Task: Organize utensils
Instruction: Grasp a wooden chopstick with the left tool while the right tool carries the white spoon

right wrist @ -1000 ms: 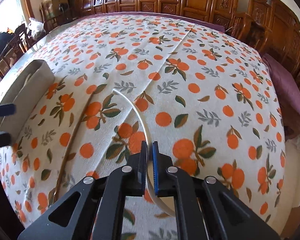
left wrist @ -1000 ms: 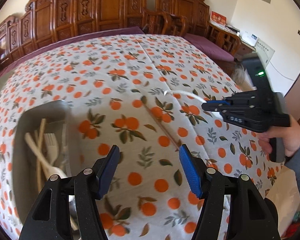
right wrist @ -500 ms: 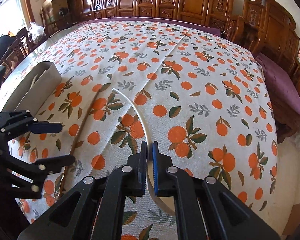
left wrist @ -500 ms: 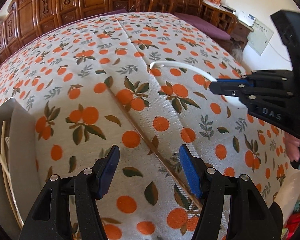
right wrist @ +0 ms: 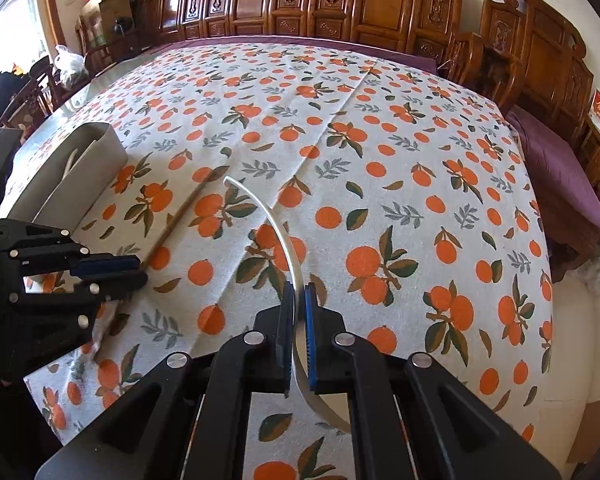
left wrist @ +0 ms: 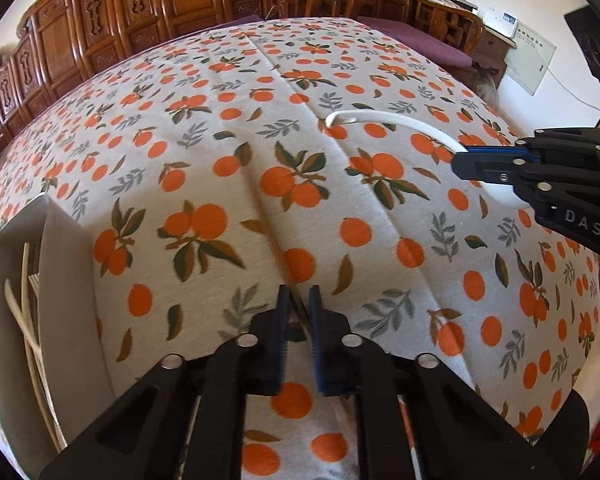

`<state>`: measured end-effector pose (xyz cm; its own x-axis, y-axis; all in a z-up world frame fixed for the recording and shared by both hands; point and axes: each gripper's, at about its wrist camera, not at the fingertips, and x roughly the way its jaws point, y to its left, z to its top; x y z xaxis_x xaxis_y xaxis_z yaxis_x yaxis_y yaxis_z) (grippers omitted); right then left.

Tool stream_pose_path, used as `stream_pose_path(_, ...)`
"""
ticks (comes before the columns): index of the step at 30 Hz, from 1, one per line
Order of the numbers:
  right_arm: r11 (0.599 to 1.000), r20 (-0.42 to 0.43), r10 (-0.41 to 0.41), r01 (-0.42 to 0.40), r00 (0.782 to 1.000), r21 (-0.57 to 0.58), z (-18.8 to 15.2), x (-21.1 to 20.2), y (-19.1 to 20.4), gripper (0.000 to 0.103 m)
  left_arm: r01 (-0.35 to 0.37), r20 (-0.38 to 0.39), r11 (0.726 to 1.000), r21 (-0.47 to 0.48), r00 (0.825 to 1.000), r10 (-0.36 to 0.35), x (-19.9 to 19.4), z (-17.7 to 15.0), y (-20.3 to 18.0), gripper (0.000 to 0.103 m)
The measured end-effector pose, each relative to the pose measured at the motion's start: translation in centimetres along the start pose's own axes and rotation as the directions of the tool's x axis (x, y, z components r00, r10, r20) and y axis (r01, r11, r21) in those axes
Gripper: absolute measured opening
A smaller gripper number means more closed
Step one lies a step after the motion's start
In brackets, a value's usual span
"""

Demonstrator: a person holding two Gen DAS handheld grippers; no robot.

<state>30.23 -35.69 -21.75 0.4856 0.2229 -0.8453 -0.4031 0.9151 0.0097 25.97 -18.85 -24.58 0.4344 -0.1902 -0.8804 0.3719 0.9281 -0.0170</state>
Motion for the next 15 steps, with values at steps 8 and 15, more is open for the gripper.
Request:
stream_pose_path(8,1.000,0.009,-0.007,0.007,1.000,-0.011,0.3,-1.2,1.9,0.007,0.011,-0.008,1.000,-0.011,1.000,-0.011,-1.4,-1.1,1.7,0.004)
stream_pose_path(15,1.000,0.019,-0.015,0.015,1.000,-0.006,0.7,-2.1,3.7,0.007,0.011,0.038,1.000,-0.025,0.999,-0.010,-4.5,-1.8,3.3,0.004)
